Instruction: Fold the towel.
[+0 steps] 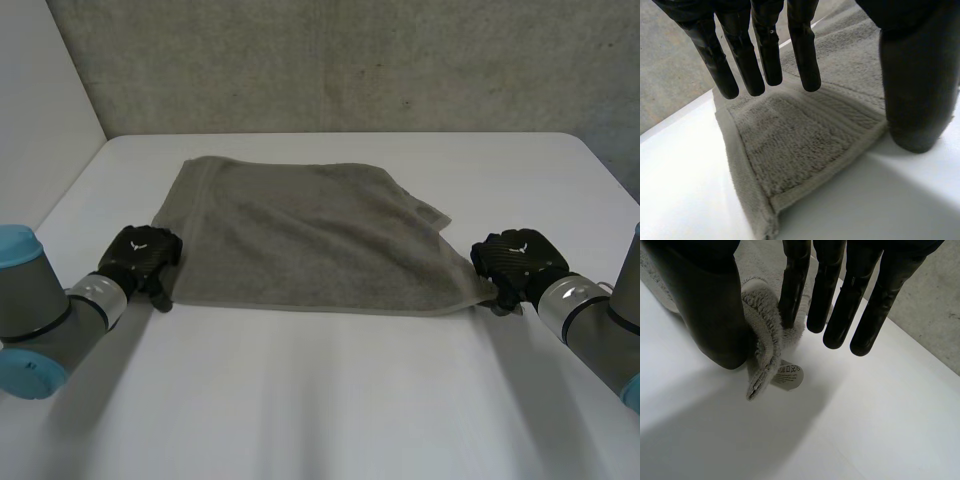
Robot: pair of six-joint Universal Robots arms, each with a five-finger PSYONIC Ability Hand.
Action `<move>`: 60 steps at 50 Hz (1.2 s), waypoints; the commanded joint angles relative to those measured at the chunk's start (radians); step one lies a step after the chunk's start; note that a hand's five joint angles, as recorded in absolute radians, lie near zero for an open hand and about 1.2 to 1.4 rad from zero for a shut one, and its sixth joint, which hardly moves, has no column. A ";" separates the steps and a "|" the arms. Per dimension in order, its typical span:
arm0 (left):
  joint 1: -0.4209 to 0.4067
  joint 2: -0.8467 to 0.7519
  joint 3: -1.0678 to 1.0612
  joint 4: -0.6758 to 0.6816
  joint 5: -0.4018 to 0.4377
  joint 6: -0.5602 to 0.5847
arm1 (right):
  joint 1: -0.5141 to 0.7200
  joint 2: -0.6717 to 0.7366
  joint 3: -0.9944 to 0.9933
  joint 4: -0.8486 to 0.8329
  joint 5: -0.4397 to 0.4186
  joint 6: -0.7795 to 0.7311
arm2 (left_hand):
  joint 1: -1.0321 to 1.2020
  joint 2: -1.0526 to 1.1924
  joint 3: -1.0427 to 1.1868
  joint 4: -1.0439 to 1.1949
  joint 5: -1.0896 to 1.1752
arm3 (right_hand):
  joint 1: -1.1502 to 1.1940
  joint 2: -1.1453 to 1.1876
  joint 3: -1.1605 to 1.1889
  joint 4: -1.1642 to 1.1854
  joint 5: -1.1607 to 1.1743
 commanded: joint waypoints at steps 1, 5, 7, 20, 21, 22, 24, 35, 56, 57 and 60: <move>-0.001 -0.035 0.044 0.001 -0.020 0.012 | 0.002 -0.001 0.002 0.002 0.000 0.000 | -0.031 -0.047 -0.050 -0.048 -0.006 | -0.033 -0.053 -0.035 -0.041 -0.012; -0.001 -0.040 0.061 0.001 -0.032 0.011 | 0.002 -0.001 0.005 0.000 0.000 0.000 | -0.031 -0.047 -0.050 -0.048 -0.006 | -0.033 -0.053 -0.035 -0.041 -0.012; -0.001 -0.046 0.073 0.001 -0.040 0.011 | 0.005 0.001 0.007 0.000 0.000 0.000 | -0.031 -0.047 -0.050 -0.048 -0.006 | -0.036 -0.056 -0.038 -0.044 -0.014; -0.005 -0.050 0.122 0.001 -0.049 -0.002 | 0.009 0.002 0.008 0.000 0.000 0.000 | -0.031 -0.047 -0.050 -0.048 -0.006 | -0.042 -0.062 -0.044 -0.050 -0.020; -0.005 -0.050 0.125 0.001 -0.049 -0.002 | 0.009 0.002 0.008 0.000 0.000 0.000 | -0.031 -0.047 -0.050 -0.048 -0.006 | -0.042 -0.062 -0.044 -0.050 -0.020; -0.005 -0.050 0.125 0.001 -0.049 -0.002 | 0.009 0.002 0.008 0.000 0.000 0.000 | -0.031 -0.047 -0.050 -0.048 -0.006 | -0.042 -0.062 -0.044 -0.050 -0.020; -0.007 -0.050 0.130 0.001 -0.049 -0.002 | 0.009 0.002 0.010 0.000 0.000 0.000 | -0.031 -0.047 -0.050 -0.048 -0.006 | -0.042 -0.062 -0.044 -0.050 -0.020; -0.010 -0.061 0.135 -0.005 -0.048 0.000 | 0.011 0.008 0.010 0.000 0.006 0.000 | -0.004 -0.021 -0.024 -0.022 0.020 | -0.042 -0.062 -0.044 -0.050 -0.020; -0.010 -0.014 0.079 -0.007 -0.043 0.011 | 0.012 0.014 0.016 -0.026 0.032 0.000 | 0.187 0.170 0.167 0.169 0.211 | -0.039 -0.059 -0.041 -0.047 -0.017; -0.010 -0.014 0.078 -0.006 -0.042 0.011 | 0.012 0.014 0.016 -0.028 0.032 0.000 | 0.193 0.176 0.173 0.175 0.217 | -0.039 -0.059 -0.041 -0.047 -0.017; -0.009 -0.015 0.078 -0.006 -0.040 0.011 | 0.012 0.016 0.016 -0.026 0.032 0.000 | 0.204 0.188 0.184 0.187 0.228 | -0.039 -0.059 -0.041 -0.047 -0.017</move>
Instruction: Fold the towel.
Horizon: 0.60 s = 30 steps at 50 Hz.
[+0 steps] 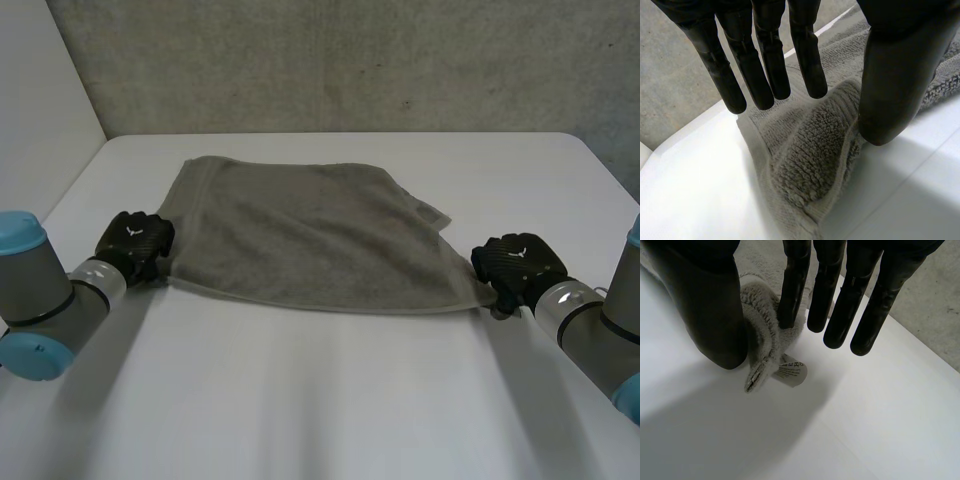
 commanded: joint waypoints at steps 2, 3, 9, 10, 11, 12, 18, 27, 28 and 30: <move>0.000 0.002 -0.008 0.005 0.005 0.001 | 0.002 0.002 0.003 -0.001 -0.001 0.000 | 0.005 -0.006 -0.011 -0.009 0.006 | -0.024 -0.047 -0.031 -0.037 -0.007; 0.000 -0.001 -0.008 0.006 0.003 0.003 | 0.002 0.002 0.003 0.001 -0.001 0.000 | 0.005 -0.006 -0.011 -0.009 0.006 | -0.024 -0.047 -0.031 -0.037 -0.007; 0.000 -0.026 0.003 0.002 0.005 0.004 | 0.002 0.001 0.003 -0.001 -0.001 0.000 | 0.037 0.026 0.021 0.023 0.038 | -0.024 -0.047 -0.031 -0.037 -0.007; 0.000 -0.026 0.003 0.002 0.005 0.004 | 0.002 0.001 0.003 -0.001 -0.001 0.000 | 0.037 0.026 0.022 0.024 0.038 | -0.024 -0.047 -0.031 -0.037 -0.007; 0.000 -0.027 0.004 -0.001 0.005 0.004 | 0.002 0.001 0.003 -0.001 -0.001 0.000 | 0.130 0.119 0.115 0.117 0.131 | -0.024 -0.047 -0.031 -0.037 -0.007; 0.000 -0.027 0.004 -0.001 0.006 0.004 | 0.002 0.001 0.003 -0.001 0.001 0.001 | 0.332 0.320 0.316 0.318 0.333 | -0.024 -0.047 -0.031 -0.037 -0.007; 0.000 -0.016 0.004 -0.003 0.006 0.003 | 0.002 0.001 0.003 -0.001 0.004 0.003 | 0.665 0.654 0.650 0.652 0.666 | -0.095 -0.117 -0.102 -0.108 -0.078; 0.003 0.039 -0.013 -0.003 -0.001 -0.006 | 0.002 0.021 -0.010 -0.001 0.016 0.075 | 0.665 0.654 0.650 0.652 0.666 | -0.192 -0.214 -0.199 -0.205 -0.175; 0.003 0.045 -0.013 -0.003 -0.001 -0.009 | 0.001 0.027 -0.013 -0.001 0.016 0.096 | 0.665 0.654 0.650 0.652 0.666 | -0.192 -0.214 -0.199 -0.205 -0.175; 0.003 0.050 -0.014 -0.004 -0.001 -0.011 | -0.001 0.035 -0.016 -0.001 0.016 0.115 | 0.665 0.654 0.650 0.652 0.666 | -0.189 -0.211 -0.196 -0.202 -0.172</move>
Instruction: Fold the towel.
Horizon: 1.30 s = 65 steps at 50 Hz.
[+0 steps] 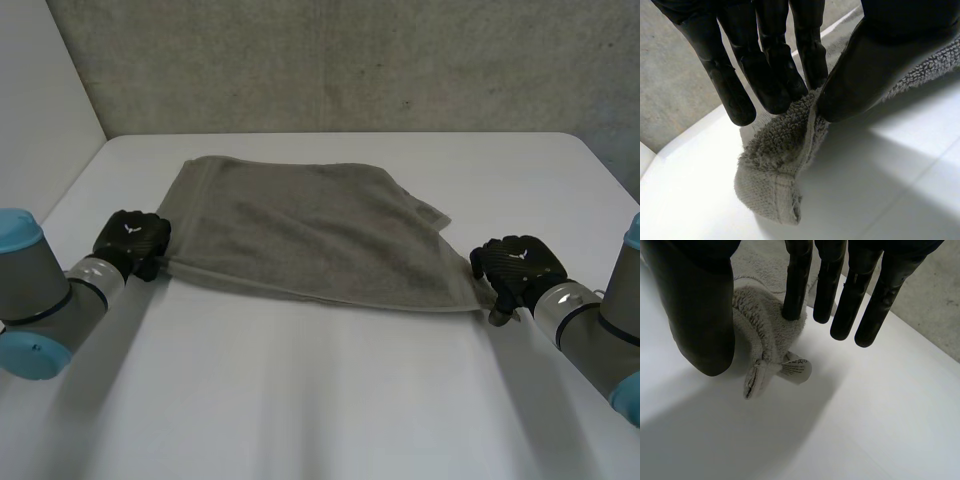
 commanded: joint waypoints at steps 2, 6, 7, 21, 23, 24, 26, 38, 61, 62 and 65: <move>0.003 0.034 -0.013 -0.001 -0.003 -0.010 | -0.003 0.031 -0.015 0.000 0.002 0.085 | 0.123 0.069 0.065 0.038 0.101 | -0.044 -0.063 -0.046 -0.056 -0.012; 0.006 0.042 -0.020 0.001 -0.003 -0.010 | -0.003 0.056 -0.019 -0.001 0.002 0.115 | 0.123 0.069 0.065 0.038 0.101 | -0.017 -0.037 -0.020 -0.030 0.015; 0.006 0.042 -0.020 0.001 -0.003 -0.010 | -0.003 0.056 -0.019 -0.001 0.002 0.115 | 0.123 0.069 0.065 0.038 0.101 | -0.017 -0.037 -0.019 -0.029 0.015; 0.014 0.165 -0.022 -0.104 -0.003 -0.011 | -0.035 -0.113 -0.107 -0.029 0.000 0.157 | 0.123 0.069 0.065 0.038 0.101 | 0.801 0.782 0.799 0.789 0.833; 0.014 0.199 -0.022 -0.141 0.000 -0.013 | -0.067 -0.201 -0.143 0.000 -0.006 0.151 | 0.123 0.069 0.065 0.038 0.101 | 0.801 0.782 0.799 0.789 0.833; 0.012 0.234 -0.022 -0.176 0.000 -0.013 | -0.067 -0.202 -0.143 0.000 -0.006 0.150 | 0.123 0.069 0.065 0.038 0.101 | 0.801 0.782 0.799 0.789 0.833; 0.012 0.278 -0.020 -0.208 0.000 -0.017 | -0.078 -0.251 -0.163 0.040 -0.014 0.138 | 0.123 0.069 0.065 0.038 0.101 | 0.801 0.782 0.799 0.789 0.833; 0.011 0.657 0.007 -0.251 0.013 -0.213 | -0.072 -0.380 -0.497 0.353 -0.048 -0.081 | 0.123 0.069 0.065 0.038 0.101 | 0.801 0.782 0.799 0.789 0.833; -0.072 0.131 0.601 -0.289 -0.056 -0.226 | 0.111 0.132 -1.055 0.333 0.207 -0.386 | 0.123 0.069 0.065 0.038 0.101 | 0.801 0.782 0.799 0.789 0.833; -0.080 0.098 0.698 -0.302 -0.090 -0.226 | 0.115 0.163 -1.134 0.301 0.216 -0.386 | 0.123 0.069 0.065 0.038 0.101 | 0.801 0.782 0.799 0.789 0.833; -0.087 0.065 0.879 -0.314 -0.142 -0.233 | 0.126 0.203 -1.287 0.238 0.229 -0.373 | 0.123 0.069 0.065 0.038 0.101 | 0.801 0.782 0.799 0.789 0.833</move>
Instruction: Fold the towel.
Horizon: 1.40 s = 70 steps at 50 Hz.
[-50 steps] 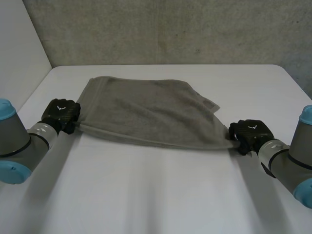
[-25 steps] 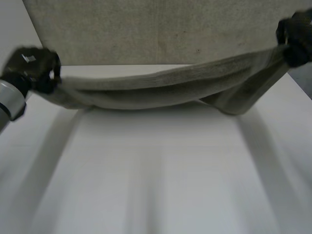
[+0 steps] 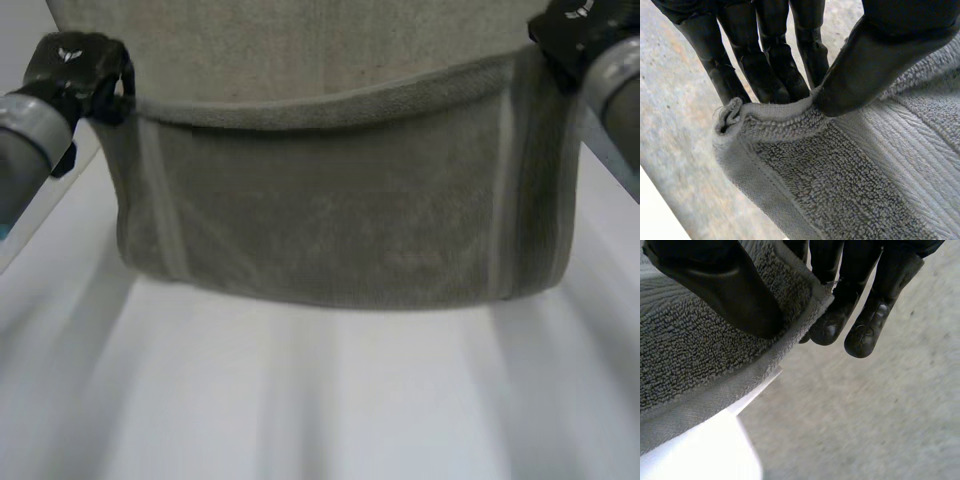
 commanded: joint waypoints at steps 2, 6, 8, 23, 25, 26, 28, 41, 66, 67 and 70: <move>-0.037 -0.130 0.456 -0.031 -0.120 -0.021 | 0.037 0.124 -0.365 -0.143 0.041 0.032 | 0.117 0.044 0.042 0.033 0.078 | 0.066 0.065 0.054 0.050 0.049; -0.038 -0.122 0.594 -0.030 -0.121 -0.068 | 0.037 0.131 -0.491 -0.162 0.026 0.142 | 0.117 0.044 0.042 0.033 0.078 | 0.066 0.065 0.054 0.050 0.049; -0.038 -0.118 0.607 -0.031 -0.118 -0.073 | 0.036 0.131 -0.509 -0.159 0.018 0.165 | 0.117 0.044 0.042 0.033 0.078 | 0.066 0.065 0.054 0.050 0.049; -0.003 -0.042 0.128 -0.021 -0.029 -0.068 | -0.009 0.132 -0.278 0.073 -0.131 0.167 | 0.117 0.044 0.042 0.033 0.078 | 0.066 0.065 0.054 0.050 0.049; 0.029 -0.022 -0.036 0.007 0.041 -0.067 | -0.041 0.120 -0.136 0.073 -0.151 0.164 | 0.117 0.044 0.042 0.033 0.078 | 0.066 0.065 0.054 0.050 0.049; 0.029 -0.022 -0.037 0.007 0.041 -0.067 | -0.041 0.120 -0.135 0.073 -0.151 0.164 | 0.117 0.044 0.042 0.033 0.078 | 0.066 0.065 0.054 0.050 0.049; 0.050 -0.003 -0.194 0.050 0.099 -0.065 | -0.058 0.100 0.028 0.065 -0.213 0.152 | 0.117 0.044 0.042 0.033 0.078 | 0.066 0.065 0.054 0.050 0.049; 0.121 0.144 -0.565 0.104 0.216 -0.019 | -0.128 -0.114 0.520 -0.028 -0.298 0.084 | 0.117 0.044 0.042 0.033 0.078 | 0.066 0.065 0.054 0.050 0.049; 0.141 0.269 -0.597 0.107 0.253 -0.044 | -0.219 -0.200 0.553 0.061 -0.269 0.089 | 0.117 0.044 0.042 0.033 0.078 | 0.066 0.065 0.054 0.050 0.049; 0.141 0.269 -0.597 0.107 0.253 -0.044 | -0.219 -0.199 0.552 0.061 -0.269 0.089 | 0.117 0.044 0.042 0.033 0.078 | 0.066 0.065 0.054 0.050 0.049; 0.091 0.173 -0.521 0.108 0.248 -0.044 | -0.173 -0.095 0.472 0.064 -0.220 0.092 | 0.117 0.044 0.042 0.033 0.078 | 0.066 0.065 0.054 0.050 0.049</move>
